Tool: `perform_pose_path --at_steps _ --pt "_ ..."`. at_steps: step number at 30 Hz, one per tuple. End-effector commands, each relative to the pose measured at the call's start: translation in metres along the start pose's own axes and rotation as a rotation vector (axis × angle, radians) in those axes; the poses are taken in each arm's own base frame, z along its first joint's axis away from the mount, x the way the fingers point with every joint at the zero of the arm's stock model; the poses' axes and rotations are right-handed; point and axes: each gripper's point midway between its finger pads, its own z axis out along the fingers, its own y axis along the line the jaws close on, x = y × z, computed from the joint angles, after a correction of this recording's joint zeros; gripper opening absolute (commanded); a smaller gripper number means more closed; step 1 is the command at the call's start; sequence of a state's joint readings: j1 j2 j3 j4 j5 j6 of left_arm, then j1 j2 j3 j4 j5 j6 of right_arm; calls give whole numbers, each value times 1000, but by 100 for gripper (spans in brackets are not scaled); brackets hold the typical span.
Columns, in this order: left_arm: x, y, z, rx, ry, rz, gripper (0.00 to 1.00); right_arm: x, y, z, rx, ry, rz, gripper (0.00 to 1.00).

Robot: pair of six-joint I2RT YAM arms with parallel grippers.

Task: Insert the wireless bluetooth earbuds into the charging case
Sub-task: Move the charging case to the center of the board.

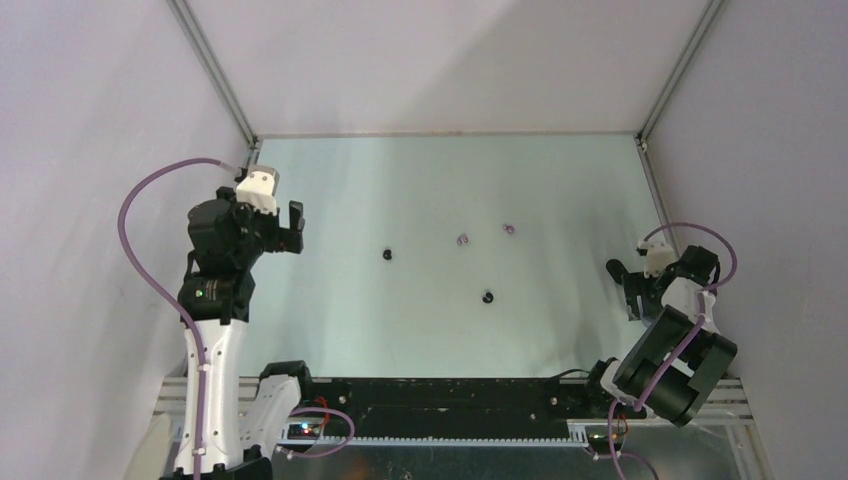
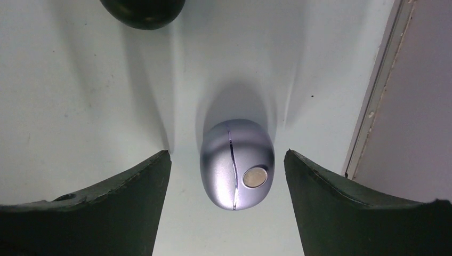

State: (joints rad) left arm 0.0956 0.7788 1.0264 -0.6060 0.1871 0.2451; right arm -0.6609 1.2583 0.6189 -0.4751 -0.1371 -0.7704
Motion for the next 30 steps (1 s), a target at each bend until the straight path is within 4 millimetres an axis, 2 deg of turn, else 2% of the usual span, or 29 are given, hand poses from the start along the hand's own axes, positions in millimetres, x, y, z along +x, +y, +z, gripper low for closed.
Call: perform_pose_path --at_steps 1,4,7,9,12,14,15,18,19,21,22,23,25,26,27,28,29,30 --pt "-10 -1 -1 4 -46 22 99 1 -9 3 35 3 25 83" --pt "-11 -1 -2 7 -53 23 99 7 -10 8 24 21 39 82" --pt "-13 -2 -5 7 -63 26 99 14 -9 12 9 44 50 77" --pt "-13 -4 -6 14 -68 27 99 17 -7 15 -3 59 52 70" --pt "-14 -6 -8 24 -76 28 99 18 -4 14 -9 64 58 49" --pt "-14 -7 -8 32 -75 25 99 13 -3 7 -3 40 63 37" --pt "-15 -7 -8 31 -78 24 99 7 -4 0 12 9 64 35" --pt "-17 -8 -10 35 -87 25 99 -8 1 -22 39 -41 43 34" --pt "-17 -8 -11 34 -89 25 99 -18 -1 -36 74 -89 27 34" --pt "-19 -9 -11 37 -95 24 99 -38 8 -62 96 -160 -25 35" --pt "-19 -10 -12 39 -99 22 99 -52 22 -75 75 -194 -75 36" --pt "-21 -10 -12 41 -105 22 99 -72 37 -97 66 -269 -150 37" --pt "-21 -9 -12 34 -109 17 99 -89 53 -121 68 -337 -187 38" --pt "-23 -10 -12 35 -115 13 99 -111 70 -139 44 -407 -229 40" --pt "-23 -10 -11 34 -114 12 99 -119 82 -145 15 -422 -249 40" --pt "-24 -10 -11 34 -116 11 99 -139 107 -163 -46 -486 -289 40" --pt "-24 -10 -10 35 -114 11 99 -155 130 -171 -98 -502 -345 40" --pt "-24 -11 -10 37 -114 12 99 -162 143 -163 -115 -460 -345 40"
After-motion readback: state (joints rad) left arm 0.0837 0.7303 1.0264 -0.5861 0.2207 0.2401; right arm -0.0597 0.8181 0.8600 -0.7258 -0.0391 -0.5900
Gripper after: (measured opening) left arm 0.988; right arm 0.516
